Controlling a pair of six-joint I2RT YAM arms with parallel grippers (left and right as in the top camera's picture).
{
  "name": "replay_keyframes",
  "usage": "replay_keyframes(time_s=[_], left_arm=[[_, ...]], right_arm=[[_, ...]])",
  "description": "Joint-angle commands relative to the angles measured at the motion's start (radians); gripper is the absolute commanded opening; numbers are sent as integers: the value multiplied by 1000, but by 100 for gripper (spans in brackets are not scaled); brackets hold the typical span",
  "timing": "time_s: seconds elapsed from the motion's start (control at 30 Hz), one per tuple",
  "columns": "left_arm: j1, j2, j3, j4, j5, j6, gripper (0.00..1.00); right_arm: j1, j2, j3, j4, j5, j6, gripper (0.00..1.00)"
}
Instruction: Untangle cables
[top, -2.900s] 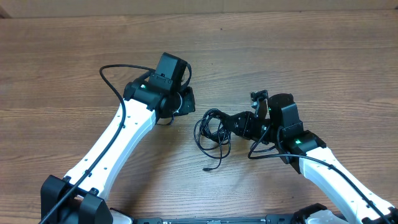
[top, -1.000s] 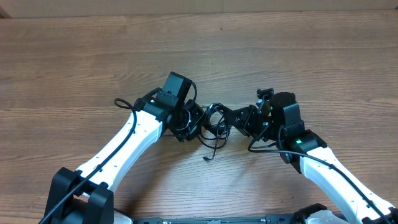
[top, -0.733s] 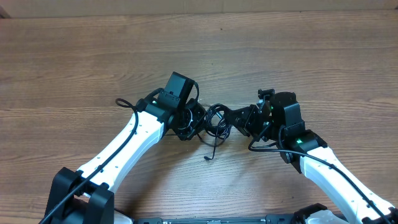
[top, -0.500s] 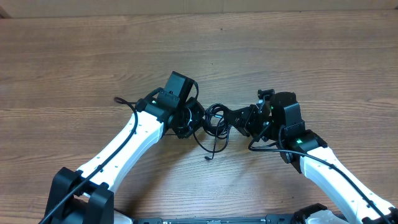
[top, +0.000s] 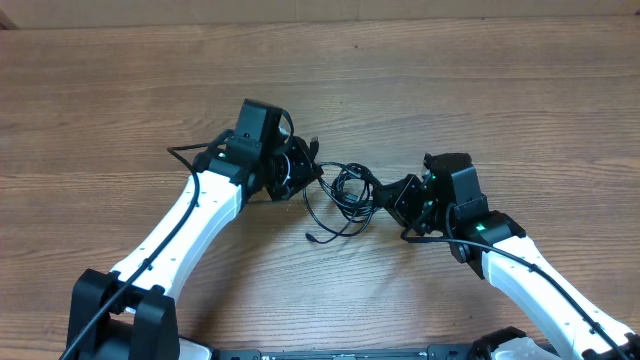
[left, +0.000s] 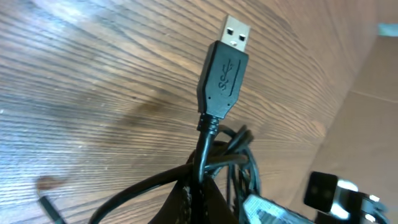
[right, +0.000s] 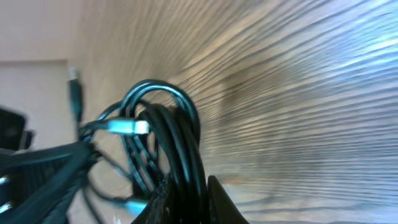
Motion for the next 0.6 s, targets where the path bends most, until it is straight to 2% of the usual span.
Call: replay_keyframes(time_s=[0.0,0.3,0.57], left_arm=[[11,7,-7,21,38,20,4],[11,7,-7,17,31,75,4],[11,7,-7,18,31,75,4]], right_arm=[[5,-14,1,-21,100,-2,15],[5,-13,1,-75,107,-2,29],[5,-14,1,-82,66,-2,42]])
